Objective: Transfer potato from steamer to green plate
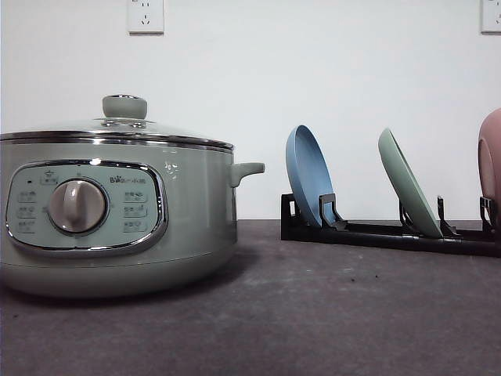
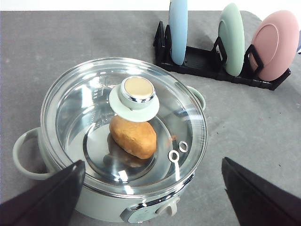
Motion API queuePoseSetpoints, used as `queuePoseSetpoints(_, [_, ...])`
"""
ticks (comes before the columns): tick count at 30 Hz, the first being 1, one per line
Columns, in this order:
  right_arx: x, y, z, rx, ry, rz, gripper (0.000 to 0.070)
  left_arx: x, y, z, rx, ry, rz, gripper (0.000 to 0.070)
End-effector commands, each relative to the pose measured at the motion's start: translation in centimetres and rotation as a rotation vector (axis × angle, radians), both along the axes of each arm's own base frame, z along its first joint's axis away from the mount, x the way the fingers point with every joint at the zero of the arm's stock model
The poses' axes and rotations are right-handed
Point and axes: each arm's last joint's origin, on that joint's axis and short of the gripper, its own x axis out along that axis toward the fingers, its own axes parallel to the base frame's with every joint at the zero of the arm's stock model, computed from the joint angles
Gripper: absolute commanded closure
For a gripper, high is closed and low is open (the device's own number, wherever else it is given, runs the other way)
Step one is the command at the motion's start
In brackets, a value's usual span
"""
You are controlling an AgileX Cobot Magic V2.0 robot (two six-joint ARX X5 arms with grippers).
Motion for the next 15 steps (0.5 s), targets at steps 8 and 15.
queuePoseSetpoints(8, [8.8,0.3,2.0,0.013,0.056,-0.005,0.0112,-0.1,0.0,0.7,0.008,-0.034,-0.010,0.0104])
queuePoseSetpoints(15, [15.6,0.5,0.7,0.023,0.124,-0.013,0.0113,-0.1,0.0,0.7,0.008,-0.034,-0.010,0.0104])
